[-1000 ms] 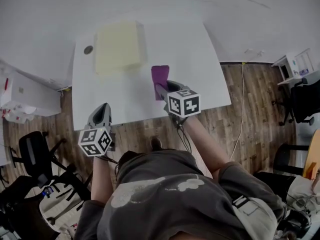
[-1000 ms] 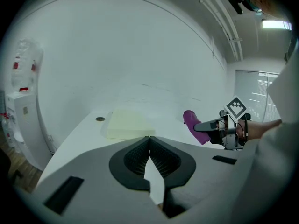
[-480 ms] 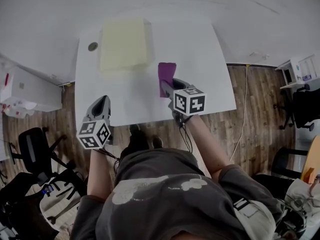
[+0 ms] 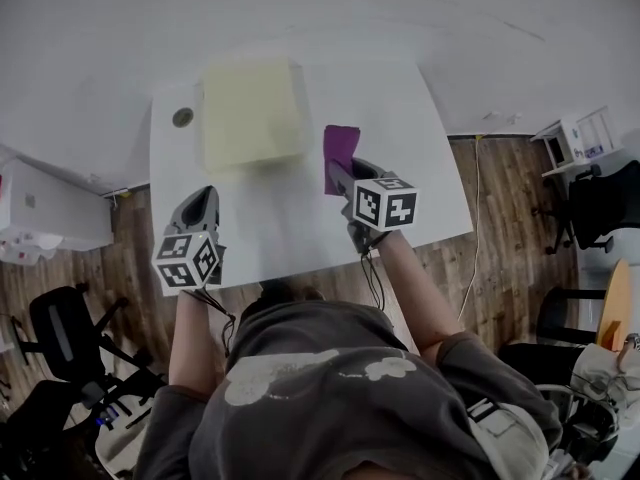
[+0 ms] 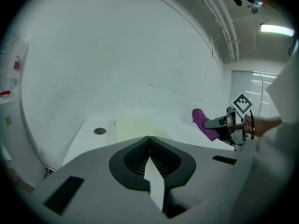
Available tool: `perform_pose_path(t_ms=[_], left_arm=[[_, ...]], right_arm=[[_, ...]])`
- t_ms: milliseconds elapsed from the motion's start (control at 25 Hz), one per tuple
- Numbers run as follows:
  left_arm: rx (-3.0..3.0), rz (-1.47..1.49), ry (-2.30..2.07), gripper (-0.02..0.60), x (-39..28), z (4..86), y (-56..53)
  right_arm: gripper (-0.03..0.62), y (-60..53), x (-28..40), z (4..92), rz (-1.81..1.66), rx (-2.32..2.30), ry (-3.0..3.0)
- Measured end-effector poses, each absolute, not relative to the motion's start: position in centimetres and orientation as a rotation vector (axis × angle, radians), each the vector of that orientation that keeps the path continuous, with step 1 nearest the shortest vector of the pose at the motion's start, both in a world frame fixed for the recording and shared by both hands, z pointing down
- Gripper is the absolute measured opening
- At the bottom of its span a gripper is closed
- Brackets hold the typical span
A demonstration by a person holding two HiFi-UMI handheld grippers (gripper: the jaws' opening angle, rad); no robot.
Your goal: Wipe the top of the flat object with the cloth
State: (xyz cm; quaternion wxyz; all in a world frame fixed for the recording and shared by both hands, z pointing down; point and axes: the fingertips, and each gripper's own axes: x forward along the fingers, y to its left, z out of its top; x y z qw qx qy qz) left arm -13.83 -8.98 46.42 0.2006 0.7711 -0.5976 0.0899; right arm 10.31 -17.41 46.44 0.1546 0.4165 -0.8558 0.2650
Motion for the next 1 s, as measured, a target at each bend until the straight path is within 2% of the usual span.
perform_pose_path(t_ms=[400, 1000], left_arm=[[2.194, 0.285, -1.562, -0.005, -18.7, 48.6, -15.1], [2.161, 0.359, -1.411, -0.005, -19.0, 53.4, -19.1]], right_arm=[[0.117, -22.3, 4.8, 46.6, 0.746, 1.272, -2.4], [0.117, -26.7, -0.7, 46.9, 0.717, 1.229, -2.368]])
